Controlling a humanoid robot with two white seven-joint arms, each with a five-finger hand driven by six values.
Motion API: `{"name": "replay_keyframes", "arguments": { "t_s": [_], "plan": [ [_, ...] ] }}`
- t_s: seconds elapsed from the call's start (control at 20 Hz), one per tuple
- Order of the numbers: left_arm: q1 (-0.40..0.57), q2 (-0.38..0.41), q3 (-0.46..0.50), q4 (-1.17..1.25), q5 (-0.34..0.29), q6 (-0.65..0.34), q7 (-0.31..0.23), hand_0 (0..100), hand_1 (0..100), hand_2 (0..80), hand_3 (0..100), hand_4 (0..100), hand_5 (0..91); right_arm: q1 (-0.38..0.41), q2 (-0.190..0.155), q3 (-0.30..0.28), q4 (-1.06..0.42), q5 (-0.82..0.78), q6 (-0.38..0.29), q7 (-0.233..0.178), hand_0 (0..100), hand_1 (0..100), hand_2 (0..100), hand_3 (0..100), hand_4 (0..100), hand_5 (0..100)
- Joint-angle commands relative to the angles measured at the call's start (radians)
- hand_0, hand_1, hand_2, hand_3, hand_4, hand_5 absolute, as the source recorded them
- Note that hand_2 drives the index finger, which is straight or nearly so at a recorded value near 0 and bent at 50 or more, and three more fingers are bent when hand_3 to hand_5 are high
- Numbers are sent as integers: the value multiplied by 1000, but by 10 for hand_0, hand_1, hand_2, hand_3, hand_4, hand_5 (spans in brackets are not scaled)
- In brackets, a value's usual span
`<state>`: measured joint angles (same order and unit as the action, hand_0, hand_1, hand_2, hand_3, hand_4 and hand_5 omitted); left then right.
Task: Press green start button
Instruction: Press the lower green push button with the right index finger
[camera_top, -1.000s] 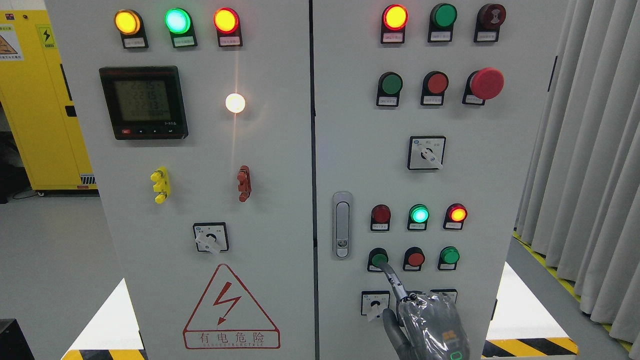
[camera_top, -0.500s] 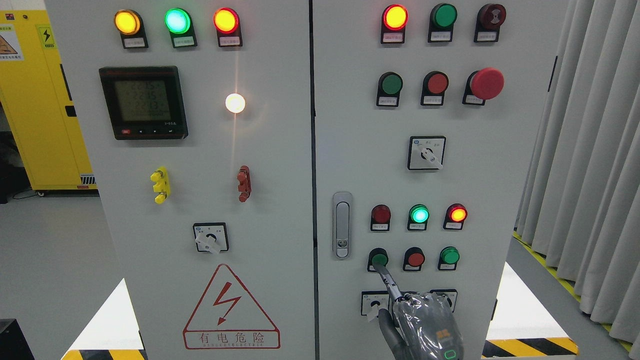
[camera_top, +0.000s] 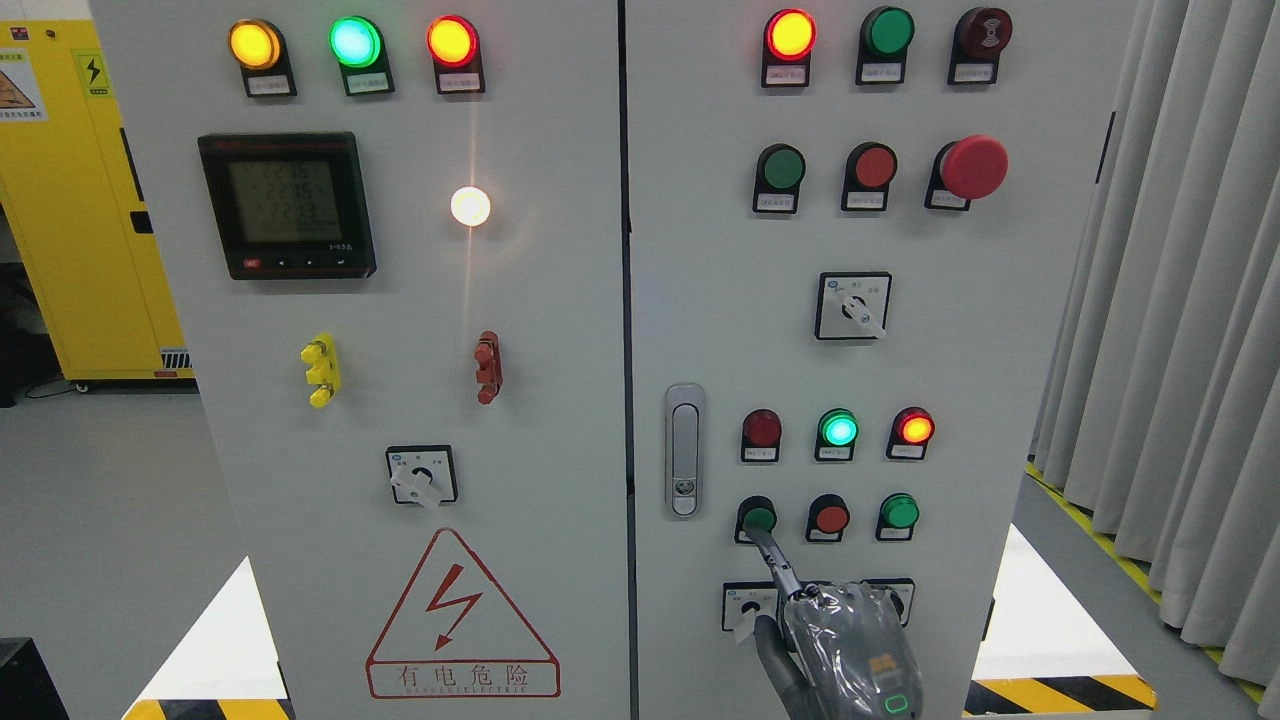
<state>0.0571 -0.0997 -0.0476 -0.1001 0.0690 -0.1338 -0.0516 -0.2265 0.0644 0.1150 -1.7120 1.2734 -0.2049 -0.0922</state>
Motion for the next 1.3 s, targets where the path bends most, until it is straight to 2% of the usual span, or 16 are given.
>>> {"name": "replay_keyframes", "arguments": {
  "t_s": [0.0,0.15,1.25],
  "plan": [
    [0,0,0,0,0,0,-1,120,556,0,0,0,0,-5,0,-5,31,-3,1,-4,749,988,0,901,975,996],
    [0,0,0,-1,0,0,-1,120,556,0,0,0,0,-11,0,-6,32,-5,1,9,753,987,0,901,976,995],
    [0,0,0,0,0,0,-1,120,556,0,0,0,0,-11,3,-24,5,-42,1,8,757,983,0,903,979,995]
  ]
}}
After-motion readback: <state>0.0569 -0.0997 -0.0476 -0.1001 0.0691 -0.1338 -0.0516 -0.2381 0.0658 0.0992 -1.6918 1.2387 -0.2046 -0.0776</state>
